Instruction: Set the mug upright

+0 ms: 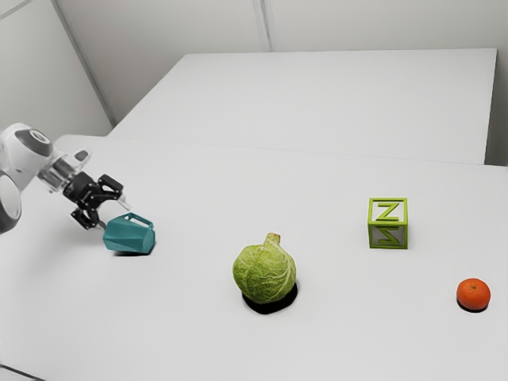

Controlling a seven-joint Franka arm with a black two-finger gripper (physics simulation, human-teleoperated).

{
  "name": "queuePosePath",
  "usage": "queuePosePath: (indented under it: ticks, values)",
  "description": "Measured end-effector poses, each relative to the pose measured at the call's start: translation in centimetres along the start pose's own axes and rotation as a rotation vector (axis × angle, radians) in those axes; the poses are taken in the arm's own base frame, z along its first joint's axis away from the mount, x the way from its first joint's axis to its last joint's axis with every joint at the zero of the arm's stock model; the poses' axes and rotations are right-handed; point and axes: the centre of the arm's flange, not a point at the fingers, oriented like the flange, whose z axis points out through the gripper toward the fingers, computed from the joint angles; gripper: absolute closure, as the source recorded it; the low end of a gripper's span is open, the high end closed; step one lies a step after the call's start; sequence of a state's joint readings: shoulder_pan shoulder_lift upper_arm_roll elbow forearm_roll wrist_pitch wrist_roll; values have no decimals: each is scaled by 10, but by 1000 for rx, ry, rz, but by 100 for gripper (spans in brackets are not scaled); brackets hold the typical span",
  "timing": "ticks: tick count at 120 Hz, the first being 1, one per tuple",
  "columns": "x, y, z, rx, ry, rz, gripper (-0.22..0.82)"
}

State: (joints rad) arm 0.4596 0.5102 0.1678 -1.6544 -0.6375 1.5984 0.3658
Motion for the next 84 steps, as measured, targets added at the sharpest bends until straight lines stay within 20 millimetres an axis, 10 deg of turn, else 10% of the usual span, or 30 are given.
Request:
queuePosePath:
  ticks: [28, 56, 84]
  values:
    - [2, 3, 16, -40, -21, -5, 1]
    - [3, 7, 13, -39, -12, 0, 53]
    - [4, 28, 13, -36, -10, 25, 72]
